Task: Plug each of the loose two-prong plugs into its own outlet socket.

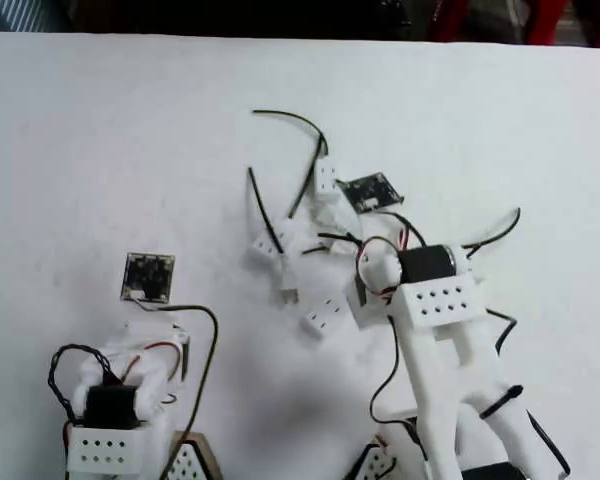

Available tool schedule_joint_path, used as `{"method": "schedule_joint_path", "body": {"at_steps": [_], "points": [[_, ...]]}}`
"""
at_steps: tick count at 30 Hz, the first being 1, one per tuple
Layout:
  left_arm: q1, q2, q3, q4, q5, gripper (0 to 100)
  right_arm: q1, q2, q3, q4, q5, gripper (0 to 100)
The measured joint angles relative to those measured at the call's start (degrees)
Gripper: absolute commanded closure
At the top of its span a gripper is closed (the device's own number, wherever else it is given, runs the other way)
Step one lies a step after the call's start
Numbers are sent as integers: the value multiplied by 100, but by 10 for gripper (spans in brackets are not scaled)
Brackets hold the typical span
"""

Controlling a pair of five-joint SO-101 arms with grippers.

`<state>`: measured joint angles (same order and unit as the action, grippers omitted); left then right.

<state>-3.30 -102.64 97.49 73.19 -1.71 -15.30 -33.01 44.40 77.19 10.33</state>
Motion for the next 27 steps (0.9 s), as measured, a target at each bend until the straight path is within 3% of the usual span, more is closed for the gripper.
{"method": "schedule_joint_path", "body": {"at_steps": [3, 20, 27], "points": [[0, 0, 0, 0, 0, 976, -9, 62, 0, 0, 0, 797], [0, 0, 0, 0, 0, 976, 308, 79, 888, -1758, 0, 828], [0, 0, 0, 0, 0, 976, 343, 193, 993, -2040, 0, 829]]}}
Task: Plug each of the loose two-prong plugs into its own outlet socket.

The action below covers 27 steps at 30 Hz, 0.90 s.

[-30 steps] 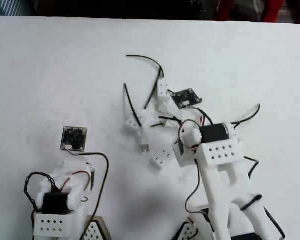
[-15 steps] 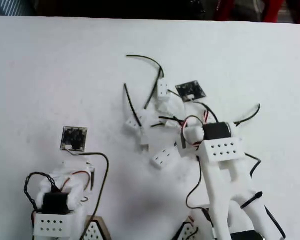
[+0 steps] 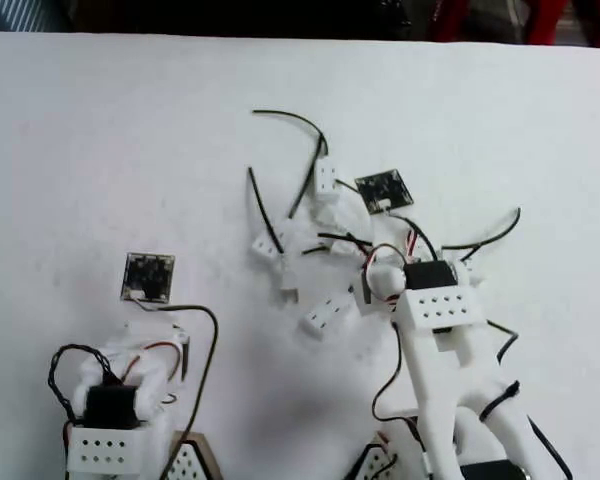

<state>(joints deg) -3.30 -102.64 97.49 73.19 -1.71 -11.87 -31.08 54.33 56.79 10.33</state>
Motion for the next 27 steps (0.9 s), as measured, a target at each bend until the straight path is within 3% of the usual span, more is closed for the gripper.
{"method": "schedule_joint_path", "body": {"at_steps": [6, 11, 27], "points": [[0, 0, 0, 0, 0, 976, 141, 949, -18, -466, 0, 829], [0, 0, 0, 0, 0, 976, 475, 1538, -413, -255, 0, 829], [0, 0, 0, 0, 0, 976, 484, 2057, -554, -237, 0, 830]]}}
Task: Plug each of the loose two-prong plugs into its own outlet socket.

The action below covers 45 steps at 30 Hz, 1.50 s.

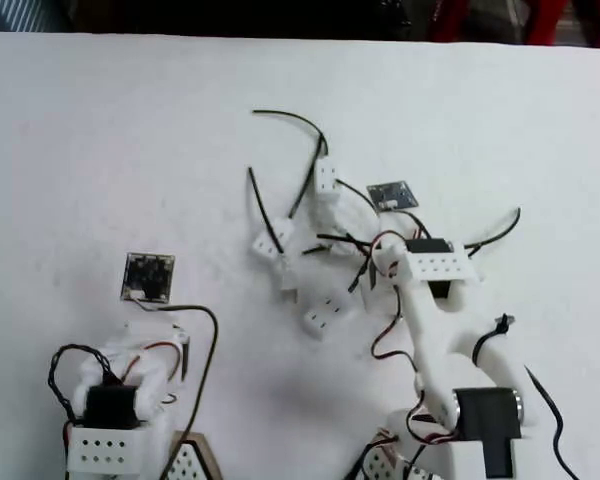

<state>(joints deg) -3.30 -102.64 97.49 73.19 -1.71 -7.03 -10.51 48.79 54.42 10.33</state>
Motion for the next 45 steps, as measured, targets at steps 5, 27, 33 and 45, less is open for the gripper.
{"method": "schedule_joint_path", "body": {"at_steps": [5, 27, 33, 45], "points": [[0, 0, 0, 0, 0, 976, -9, 62, -18, -53, -9, 830], [0, 0, 0, 0, 0, 976, 35, -299, -9, -35, -9, 982], [0, 0, 0, 0, 0, 976, 18, -1662, -9, 809, -9, 982], [0, -53, -624, 0, 0, 976, -774, -4835, 141, 1415, -9, 982]]}}
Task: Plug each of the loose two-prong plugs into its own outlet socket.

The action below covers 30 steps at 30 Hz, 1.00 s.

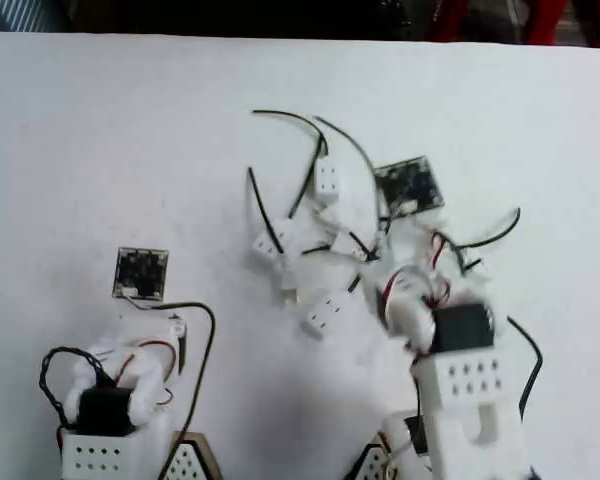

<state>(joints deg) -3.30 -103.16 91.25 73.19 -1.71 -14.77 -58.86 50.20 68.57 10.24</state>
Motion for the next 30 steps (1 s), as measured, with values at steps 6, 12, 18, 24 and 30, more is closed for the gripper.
{"method": "schedule_joint_path", "body": {"at_steps": [6, 12, 18, 24, 30], "points": [[0, 0, -202, -422, 0, 976, -800, -958, 352, -158, -255, 982], [0, 0, -211, -1705, 0, 976, -1319, -1415, 967, -1055, -686, 982], [0, 0, -123, -2848, 0, 976, -2066, -1635, 1389, -1767, -721, 982], [0, 0, 571, -4316, 0, 895, -2919, -1802, 1407, -1908, -721, 982], [158, 9, 571, -4536, 0, 791, -3464, -1820, 1495, -1908, -738, 982]]}}
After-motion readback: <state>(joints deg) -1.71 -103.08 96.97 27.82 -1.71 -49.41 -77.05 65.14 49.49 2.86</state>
